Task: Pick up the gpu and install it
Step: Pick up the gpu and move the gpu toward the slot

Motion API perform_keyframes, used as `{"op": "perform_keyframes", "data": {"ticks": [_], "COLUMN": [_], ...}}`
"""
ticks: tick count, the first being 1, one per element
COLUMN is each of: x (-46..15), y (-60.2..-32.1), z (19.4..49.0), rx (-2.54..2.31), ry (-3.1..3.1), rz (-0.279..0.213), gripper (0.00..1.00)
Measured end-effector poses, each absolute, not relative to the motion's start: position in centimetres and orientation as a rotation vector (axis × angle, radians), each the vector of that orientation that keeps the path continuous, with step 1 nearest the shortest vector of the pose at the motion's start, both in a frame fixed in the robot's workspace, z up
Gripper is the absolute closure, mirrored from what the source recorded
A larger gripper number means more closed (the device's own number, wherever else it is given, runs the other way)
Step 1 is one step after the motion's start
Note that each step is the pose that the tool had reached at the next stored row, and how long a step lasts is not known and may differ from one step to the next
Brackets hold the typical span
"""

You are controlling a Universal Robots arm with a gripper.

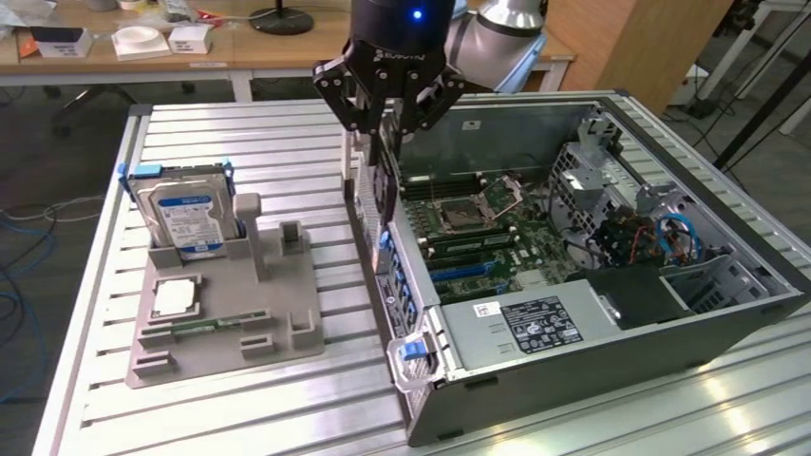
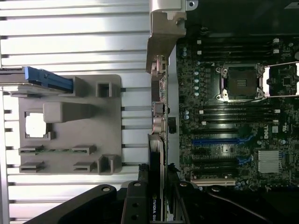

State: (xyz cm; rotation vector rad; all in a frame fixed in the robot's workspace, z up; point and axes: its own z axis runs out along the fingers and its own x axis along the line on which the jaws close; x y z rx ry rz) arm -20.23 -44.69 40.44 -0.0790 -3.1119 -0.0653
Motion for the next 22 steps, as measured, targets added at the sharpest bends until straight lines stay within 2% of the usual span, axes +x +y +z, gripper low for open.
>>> {"op": "perform_keyframes", "data": {"ticks": [22], "x": [-16.7], "y": [-44.6], "z": [40.6], "rx": [-0.054], "ry": [-3.104], "rz": [-0.064], "gripper": [0.74]}}
